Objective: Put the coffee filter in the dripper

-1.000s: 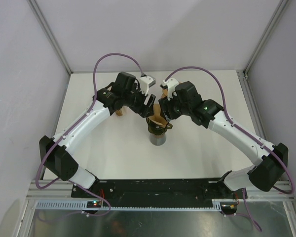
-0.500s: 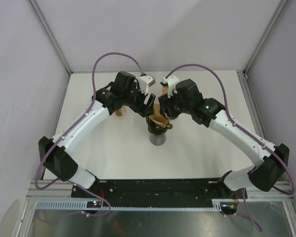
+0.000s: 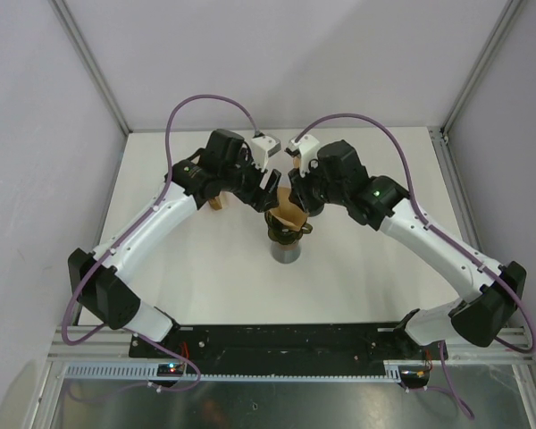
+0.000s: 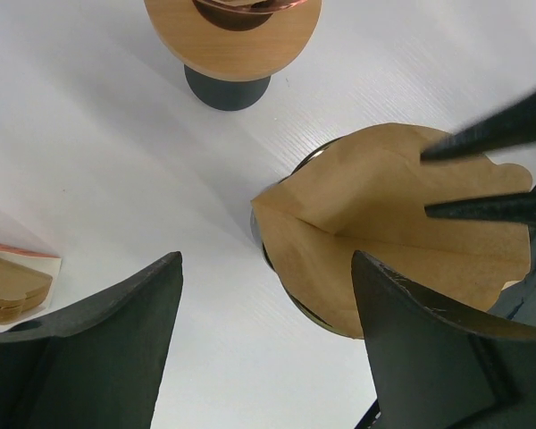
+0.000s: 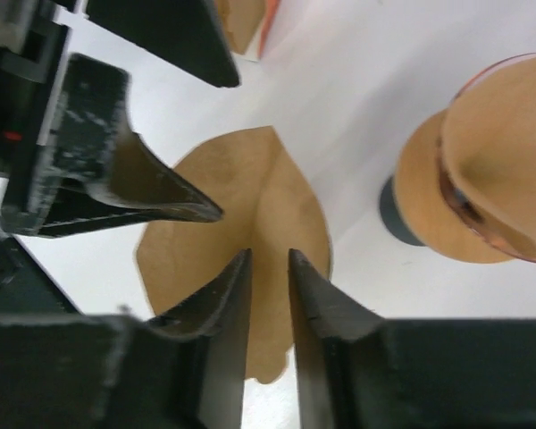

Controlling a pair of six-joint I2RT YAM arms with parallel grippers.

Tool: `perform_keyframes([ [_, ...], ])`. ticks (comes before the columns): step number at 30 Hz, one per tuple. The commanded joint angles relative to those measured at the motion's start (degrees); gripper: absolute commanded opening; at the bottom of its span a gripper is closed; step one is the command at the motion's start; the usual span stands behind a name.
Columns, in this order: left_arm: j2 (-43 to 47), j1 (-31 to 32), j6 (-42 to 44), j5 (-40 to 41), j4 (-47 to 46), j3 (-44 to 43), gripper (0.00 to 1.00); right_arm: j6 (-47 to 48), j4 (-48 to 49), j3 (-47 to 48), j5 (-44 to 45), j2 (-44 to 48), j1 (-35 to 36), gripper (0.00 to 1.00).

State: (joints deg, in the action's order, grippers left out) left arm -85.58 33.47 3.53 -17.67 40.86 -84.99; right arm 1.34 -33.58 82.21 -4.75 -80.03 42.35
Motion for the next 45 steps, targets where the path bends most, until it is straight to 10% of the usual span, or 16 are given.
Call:
perform_keyframes([
  [1, 2.4, 0.0, 1.2, 0.6, -0.7, -1.3, 0.81, -0.5, 1.0, 1.4, -5.3, -0.3, 0.6, 0.19],
  [7, 2.7, 0.0, 1.2, 0.7, -0.6, -0.8, 0.8, -2.8, 2.1, -1.7, -8.6, -0.7, -0.2, 0.01],
  [45, -1.3, -2.0, 1.0, -3.6, -1.0, 5.0, 0.68, -5.0, 3.9, -7.2, -5.3, -7.0, 0.9, 0.0],
])
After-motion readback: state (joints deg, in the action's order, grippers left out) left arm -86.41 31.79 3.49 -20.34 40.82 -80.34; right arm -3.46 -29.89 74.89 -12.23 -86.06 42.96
